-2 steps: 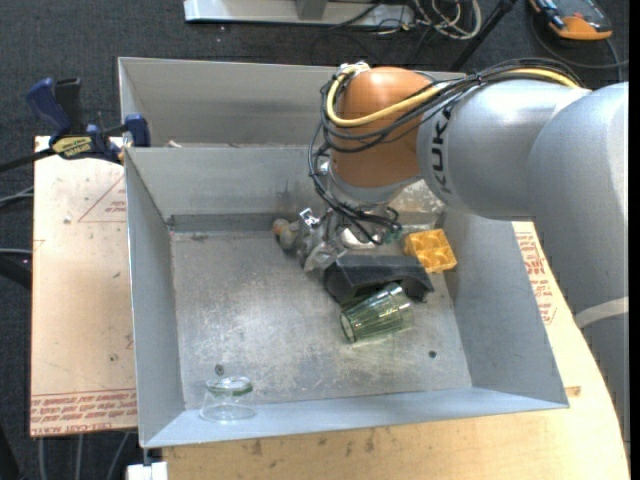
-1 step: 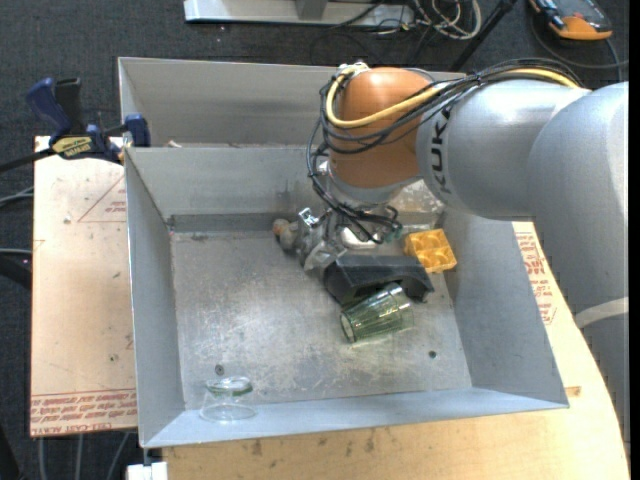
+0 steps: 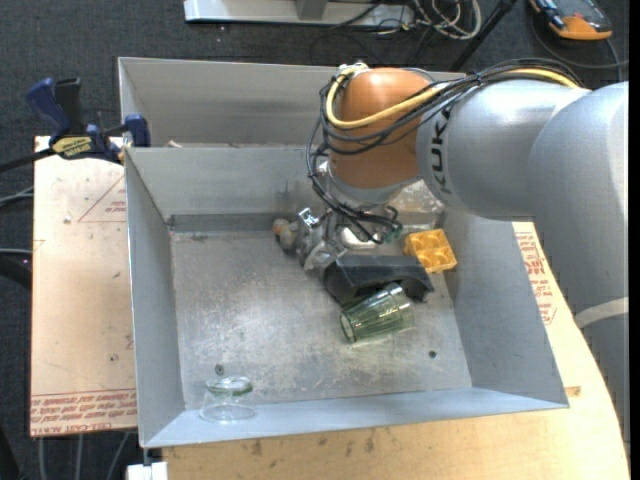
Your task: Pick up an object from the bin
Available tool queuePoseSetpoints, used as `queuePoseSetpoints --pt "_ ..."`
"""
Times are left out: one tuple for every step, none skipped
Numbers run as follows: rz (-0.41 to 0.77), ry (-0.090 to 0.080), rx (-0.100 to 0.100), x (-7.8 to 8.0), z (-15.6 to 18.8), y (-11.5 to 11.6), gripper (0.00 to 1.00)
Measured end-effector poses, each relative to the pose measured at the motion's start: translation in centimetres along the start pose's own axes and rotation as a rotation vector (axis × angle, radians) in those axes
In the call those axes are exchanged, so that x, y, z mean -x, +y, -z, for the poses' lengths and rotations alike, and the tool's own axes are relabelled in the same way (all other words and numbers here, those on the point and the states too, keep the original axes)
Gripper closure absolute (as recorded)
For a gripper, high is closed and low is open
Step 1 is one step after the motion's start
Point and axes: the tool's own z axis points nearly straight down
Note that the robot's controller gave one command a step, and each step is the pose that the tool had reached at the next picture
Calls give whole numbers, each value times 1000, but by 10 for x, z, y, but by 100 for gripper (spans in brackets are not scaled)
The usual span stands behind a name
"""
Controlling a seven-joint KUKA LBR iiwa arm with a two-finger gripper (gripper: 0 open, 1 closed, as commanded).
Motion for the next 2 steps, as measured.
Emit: queuePoseSetpoints --pt "112 -15 -8 -4 1 4 100" --pt "158 -16 -8 -4 1 5 100"
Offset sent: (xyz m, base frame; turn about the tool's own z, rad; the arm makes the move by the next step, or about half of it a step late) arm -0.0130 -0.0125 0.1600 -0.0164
